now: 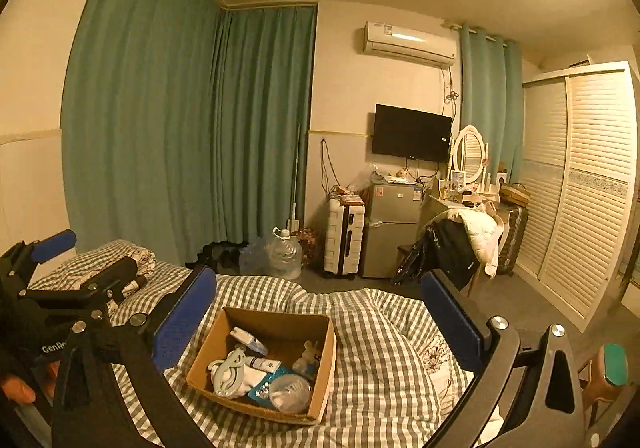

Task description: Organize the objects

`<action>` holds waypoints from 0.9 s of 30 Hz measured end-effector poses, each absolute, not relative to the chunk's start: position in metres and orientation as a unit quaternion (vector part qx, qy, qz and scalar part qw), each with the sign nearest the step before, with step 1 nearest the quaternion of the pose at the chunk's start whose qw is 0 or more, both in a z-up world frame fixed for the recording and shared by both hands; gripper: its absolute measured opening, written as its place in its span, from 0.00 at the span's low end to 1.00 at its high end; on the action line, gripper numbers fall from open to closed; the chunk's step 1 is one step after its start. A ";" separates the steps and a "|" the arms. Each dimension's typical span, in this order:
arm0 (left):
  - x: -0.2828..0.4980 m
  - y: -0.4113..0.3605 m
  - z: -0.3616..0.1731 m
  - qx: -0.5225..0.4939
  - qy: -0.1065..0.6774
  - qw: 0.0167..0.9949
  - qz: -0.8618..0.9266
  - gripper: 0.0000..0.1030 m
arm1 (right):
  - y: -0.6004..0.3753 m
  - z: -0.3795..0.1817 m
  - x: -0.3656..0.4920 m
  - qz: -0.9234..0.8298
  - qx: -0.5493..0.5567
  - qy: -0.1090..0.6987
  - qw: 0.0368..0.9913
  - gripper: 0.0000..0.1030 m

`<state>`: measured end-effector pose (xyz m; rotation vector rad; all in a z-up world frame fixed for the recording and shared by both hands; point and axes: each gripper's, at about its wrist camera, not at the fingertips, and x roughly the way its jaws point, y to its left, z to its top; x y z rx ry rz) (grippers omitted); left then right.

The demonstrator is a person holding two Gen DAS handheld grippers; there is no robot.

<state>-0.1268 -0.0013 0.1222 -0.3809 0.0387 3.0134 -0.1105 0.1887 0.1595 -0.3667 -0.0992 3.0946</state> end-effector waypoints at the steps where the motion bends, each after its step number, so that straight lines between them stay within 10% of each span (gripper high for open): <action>1: -0.122 -0.003 0.120 -0.123 0.012 0.050 0.991 1.00 | 0.189 0.158 -0.107 0.992 -0.119 -0.031 0.013 1.00; 27: -0.104 -0.017 -0.024 -0.186 -0.025 -0.002 0.982 1.00 | 0.180 -0.004 -0.126 0.981 -0.184 -0.045 0.037 1.00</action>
